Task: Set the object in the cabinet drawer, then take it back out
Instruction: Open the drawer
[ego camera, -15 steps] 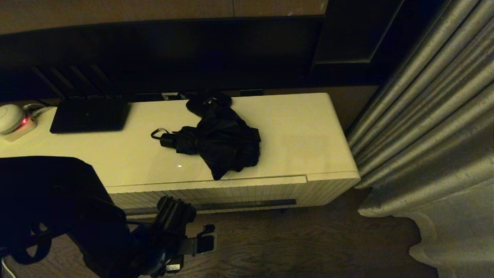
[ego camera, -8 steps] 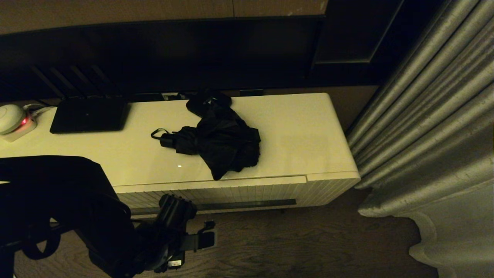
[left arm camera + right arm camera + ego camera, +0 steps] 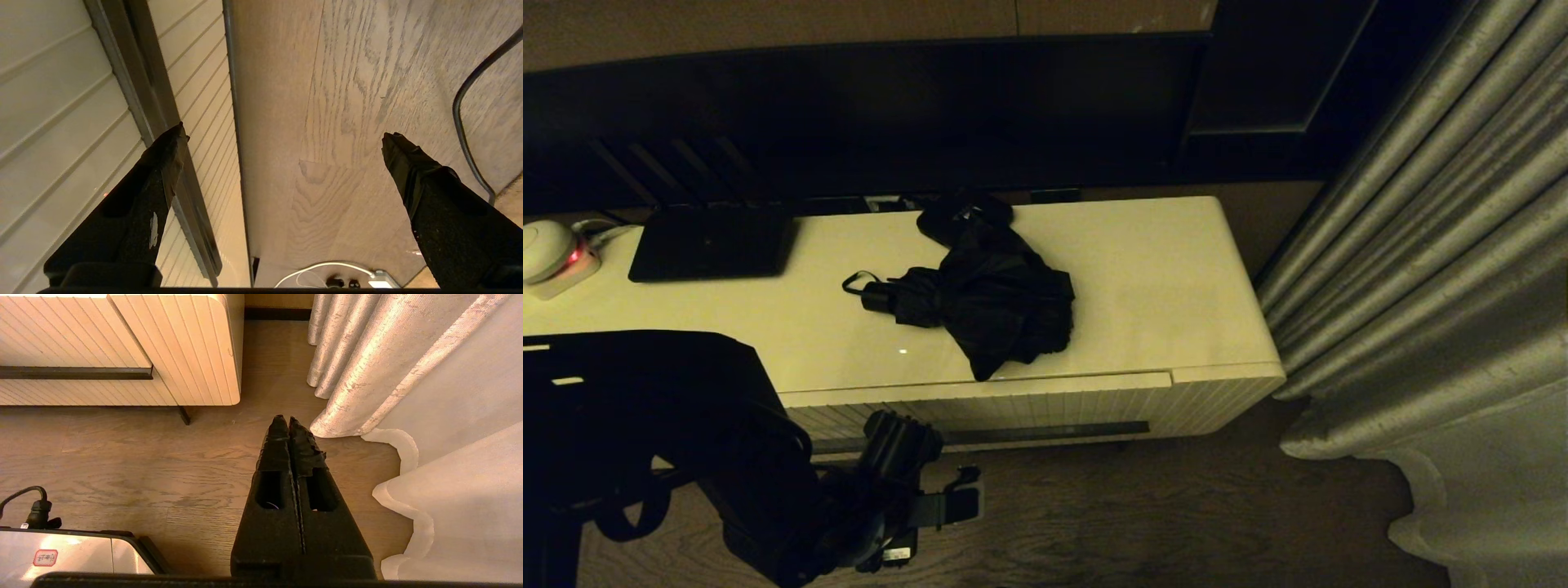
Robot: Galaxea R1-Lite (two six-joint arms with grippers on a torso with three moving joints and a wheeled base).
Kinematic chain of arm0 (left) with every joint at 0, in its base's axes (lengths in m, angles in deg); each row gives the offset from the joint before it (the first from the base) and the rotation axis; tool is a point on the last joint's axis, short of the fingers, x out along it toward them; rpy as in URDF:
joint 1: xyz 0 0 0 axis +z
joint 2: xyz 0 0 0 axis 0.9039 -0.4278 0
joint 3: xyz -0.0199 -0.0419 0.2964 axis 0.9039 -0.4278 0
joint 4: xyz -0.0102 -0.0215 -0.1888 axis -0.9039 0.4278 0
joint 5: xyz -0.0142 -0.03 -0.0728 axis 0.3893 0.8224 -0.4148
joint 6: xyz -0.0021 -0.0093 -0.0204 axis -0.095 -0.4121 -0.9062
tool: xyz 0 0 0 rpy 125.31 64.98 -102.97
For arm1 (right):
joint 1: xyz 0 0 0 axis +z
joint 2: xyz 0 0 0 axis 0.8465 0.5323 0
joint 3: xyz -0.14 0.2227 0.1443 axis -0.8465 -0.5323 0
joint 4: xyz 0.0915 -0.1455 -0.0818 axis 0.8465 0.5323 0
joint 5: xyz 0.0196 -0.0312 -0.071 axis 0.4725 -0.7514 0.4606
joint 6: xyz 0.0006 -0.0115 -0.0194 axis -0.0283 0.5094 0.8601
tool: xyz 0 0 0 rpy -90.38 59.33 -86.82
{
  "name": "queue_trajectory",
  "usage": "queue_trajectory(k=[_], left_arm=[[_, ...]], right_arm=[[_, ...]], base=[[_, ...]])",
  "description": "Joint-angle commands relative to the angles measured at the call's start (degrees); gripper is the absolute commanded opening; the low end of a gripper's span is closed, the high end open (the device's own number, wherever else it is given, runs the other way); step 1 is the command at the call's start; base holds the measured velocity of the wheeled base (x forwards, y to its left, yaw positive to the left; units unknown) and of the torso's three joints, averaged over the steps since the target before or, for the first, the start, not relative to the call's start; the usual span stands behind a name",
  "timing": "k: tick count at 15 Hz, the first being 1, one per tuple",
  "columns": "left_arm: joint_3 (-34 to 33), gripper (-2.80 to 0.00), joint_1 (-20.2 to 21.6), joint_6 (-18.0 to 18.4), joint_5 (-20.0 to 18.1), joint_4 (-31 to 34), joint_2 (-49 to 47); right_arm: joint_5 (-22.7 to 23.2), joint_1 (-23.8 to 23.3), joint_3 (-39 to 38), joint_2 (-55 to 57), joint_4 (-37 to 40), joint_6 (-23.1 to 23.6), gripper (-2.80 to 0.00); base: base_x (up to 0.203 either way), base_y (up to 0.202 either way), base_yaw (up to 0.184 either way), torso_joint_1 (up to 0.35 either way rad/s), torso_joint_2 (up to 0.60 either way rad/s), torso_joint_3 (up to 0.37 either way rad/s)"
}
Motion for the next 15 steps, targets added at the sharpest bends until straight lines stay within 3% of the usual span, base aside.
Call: queue_trajectory(k=[1, 15], left_arm=[[0.1, 0.0, 0.2, 0.2, 0.0, -0.1, -0.3], [-0.6, 0.0, 0.8, 0.1, -2.6, 1.7, 0.3]], right_arm=[[0.0, 0.0, -0.1, 0.0, 0.0, 0.0, -2.8], [0.0, 0.0, 0.0, 0.0, 0.0, 0.0, -2.8]], base=[[0.0, 0.0, 0.0, 0.0, 0.0, 0.0], [0.0, 0.0, 0.0, 0.0, 0.0, 0.0]])
